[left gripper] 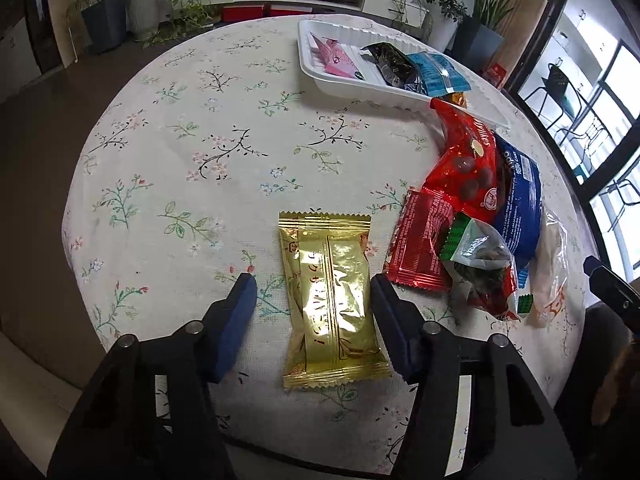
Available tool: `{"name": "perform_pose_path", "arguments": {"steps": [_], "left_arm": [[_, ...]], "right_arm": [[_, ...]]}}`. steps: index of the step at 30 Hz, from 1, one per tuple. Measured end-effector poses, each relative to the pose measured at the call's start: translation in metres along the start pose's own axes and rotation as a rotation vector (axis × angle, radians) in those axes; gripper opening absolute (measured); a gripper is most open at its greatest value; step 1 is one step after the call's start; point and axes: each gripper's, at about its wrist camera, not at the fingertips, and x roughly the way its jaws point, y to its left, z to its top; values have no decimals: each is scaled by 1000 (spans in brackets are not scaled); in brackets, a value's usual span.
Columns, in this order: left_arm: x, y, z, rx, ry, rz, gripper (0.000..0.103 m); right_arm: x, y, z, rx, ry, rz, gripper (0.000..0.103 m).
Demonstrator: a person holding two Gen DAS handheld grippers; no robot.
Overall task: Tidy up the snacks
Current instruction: 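Move the left tool over the gold packet, then grasp the gold packet with the left tool while the right tool grasps the clear packet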
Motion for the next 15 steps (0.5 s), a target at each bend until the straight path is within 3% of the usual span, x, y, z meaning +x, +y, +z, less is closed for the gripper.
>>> {"name": "perform_pose_path", "arguments": {"steps": [7,12,15], "left_arm": [[7,-11,3,91,11,50,57],[4,-4,0,76,-2,-8,56],[2,-1,-2,68,-13,-27,48]], "right_arm": [[3,-1,-3,10,22,-65,70],[13,10,-2,-4,57,-62,63],[20,16,0,-19,67,-67,56]]}}
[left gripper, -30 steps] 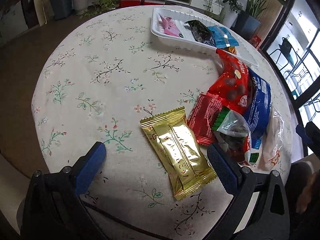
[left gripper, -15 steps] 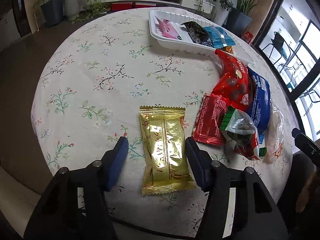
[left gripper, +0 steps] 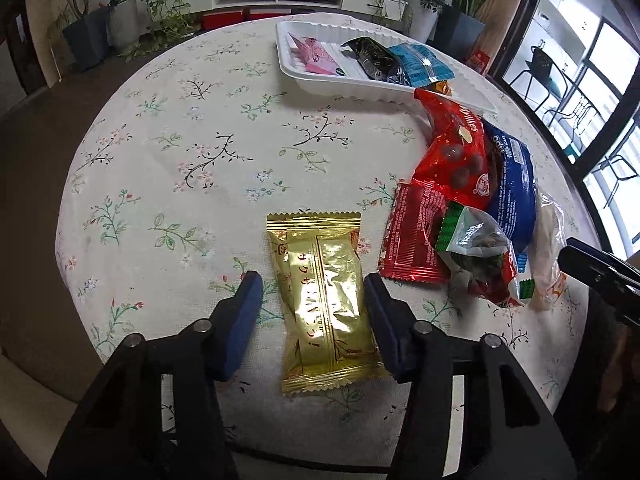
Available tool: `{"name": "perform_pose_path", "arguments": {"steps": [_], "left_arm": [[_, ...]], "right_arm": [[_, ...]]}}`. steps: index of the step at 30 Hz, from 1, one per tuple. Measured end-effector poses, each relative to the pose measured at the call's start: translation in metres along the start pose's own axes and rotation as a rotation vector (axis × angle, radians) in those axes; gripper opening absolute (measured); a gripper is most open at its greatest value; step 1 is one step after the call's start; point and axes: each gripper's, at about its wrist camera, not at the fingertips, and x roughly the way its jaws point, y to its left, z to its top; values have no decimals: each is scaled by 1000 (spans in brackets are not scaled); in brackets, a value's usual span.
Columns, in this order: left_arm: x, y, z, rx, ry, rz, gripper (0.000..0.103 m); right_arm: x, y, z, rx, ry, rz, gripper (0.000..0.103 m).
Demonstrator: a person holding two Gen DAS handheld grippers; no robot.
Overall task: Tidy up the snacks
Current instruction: 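Grasp the gold packet with the left tool while the right tool grasps the clear packet, then carry both packets over the white tray and open both tools to drop them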
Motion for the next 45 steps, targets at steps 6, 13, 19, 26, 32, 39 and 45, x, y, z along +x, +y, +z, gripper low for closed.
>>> {"name": "perform_pose_path", "arguments": {"steps": [6,13,19,26,32,39,45], "left_arm": [[0,-1,2,11,11,-30,35],[2,-4,6,49,30,-29,33],[3,-3,9,72,50,-45,29],[-5,10,7,39,59,-121,29],[-23,17,5,-10,14,-179,29],[-48,36,22,-94,-84,-274,29],[-53,40,45,-105,-109,-299,29]], "right_arm": [[17,-4,2,24,55,-8,47],[25,-1,9,3,73,-3,34],[24,0,6,-10,81,26,25],[7,-5,2,21,60,83,24],[-12,-11,5,57,25,147,24],[-33,-44,26,141,-43,153,24],[-44,-92,44,221,-96,89,24]]}}
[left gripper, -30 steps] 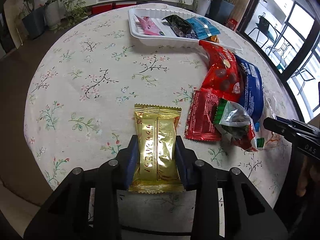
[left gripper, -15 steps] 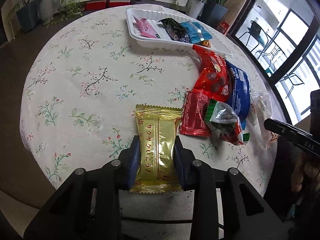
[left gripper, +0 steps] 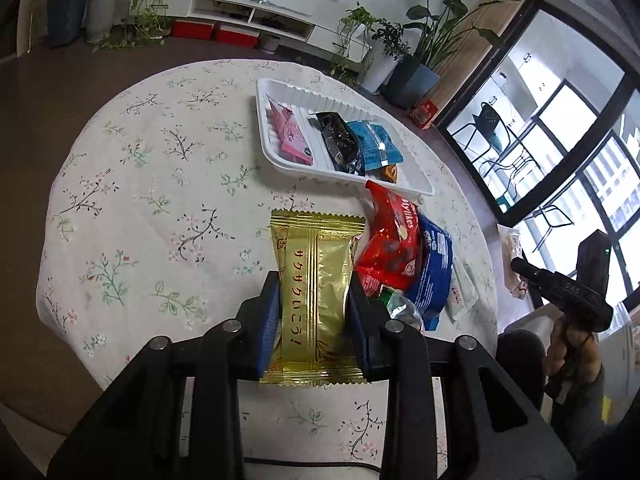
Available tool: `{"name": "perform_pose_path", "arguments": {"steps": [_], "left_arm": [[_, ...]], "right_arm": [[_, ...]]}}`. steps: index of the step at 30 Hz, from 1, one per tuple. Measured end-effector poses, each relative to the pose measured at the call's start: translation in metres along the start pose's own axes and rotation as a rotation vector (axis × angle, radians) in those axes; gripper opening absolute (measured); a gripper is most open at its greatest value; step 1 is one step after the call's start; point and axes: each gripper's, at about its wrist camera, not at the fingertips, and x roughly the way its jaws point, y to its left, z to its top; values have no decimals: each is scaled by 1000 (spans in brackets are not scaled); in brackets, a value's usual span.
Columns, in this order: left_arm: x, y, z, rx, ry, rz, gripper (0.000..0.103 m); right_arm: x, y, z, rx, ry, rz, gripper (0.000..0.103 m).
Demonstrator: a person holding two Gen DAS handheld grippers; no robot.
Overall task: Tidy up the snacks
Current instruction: 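Carry both packets over the white tray and open both tools to drop them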
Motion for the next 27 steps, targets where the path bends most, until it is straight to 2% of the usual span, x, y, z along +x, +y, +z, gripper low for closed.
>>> {"name": "perform_pose_path", "arguments": {"steps": [7,14,18,21,23,27], "left_arm": [[9,-14,53,18,-48,-47,29],[36,-29,123,53,-69,-61,29],[52,-37,164,68,-85,-70,29],[73,-43,187,94,-77,-74,29],[92,-43,200,89,-58,-72,29],[142,-34,214,72,4,-28,29]], "right_arm": [[3,-9,35,-11,-41,-16,24],[18,20,91,-104,-76,29,24],[33,51,130,-200,-78,65,24],[60,71,155,-258,-29,87,24],[89,80,167,-283,39,90,24],[143,83,174,-318,135,27,24]]}}
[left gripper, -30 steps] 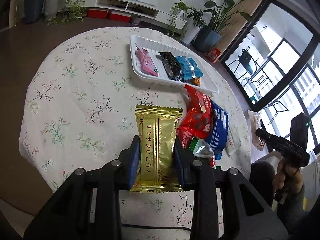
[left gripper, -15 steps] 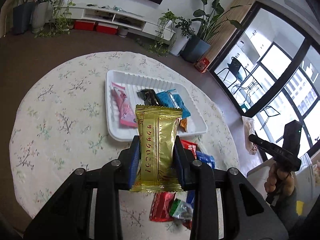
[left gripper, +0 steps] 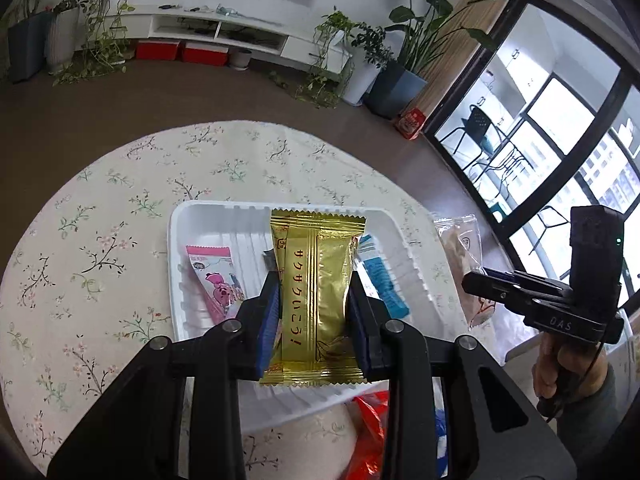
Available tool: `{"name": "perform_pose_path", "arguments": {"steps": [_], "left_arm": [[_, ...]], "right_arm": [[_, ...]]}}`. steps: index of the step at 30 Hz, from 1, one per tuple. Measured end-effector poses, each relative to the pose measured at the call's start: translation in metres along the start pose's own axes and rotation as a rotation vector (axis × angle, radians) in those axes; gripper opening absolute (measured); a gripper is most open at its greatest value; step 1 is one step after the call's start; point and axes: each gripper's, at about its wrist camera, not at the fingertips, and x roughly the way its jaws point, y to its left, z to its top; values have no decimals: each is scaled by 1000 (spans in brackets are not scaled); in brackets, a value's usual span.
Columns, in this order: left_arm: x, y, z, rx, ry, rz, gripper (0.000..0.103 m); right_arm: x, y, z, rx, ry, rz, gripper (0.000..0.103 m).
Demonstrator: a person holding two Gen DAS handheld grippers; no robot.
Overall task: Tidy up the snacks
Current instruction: 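Carry both packets over the white tray and open both tools to drop them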
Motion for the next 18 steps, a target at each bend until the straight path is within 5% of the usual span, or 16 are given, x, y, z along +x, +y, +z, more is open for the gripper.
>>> {"name": "perform_pose_path", "arguments": {"steps": [8,18], "left_arm": [[66,8,-9,36,96,75,29],[81,8,-40,45,119,102,30]], "right_arm": [[63,-22,-9,11,107,-78,24],[87,-31,-18,4,144,-129,24]]}}
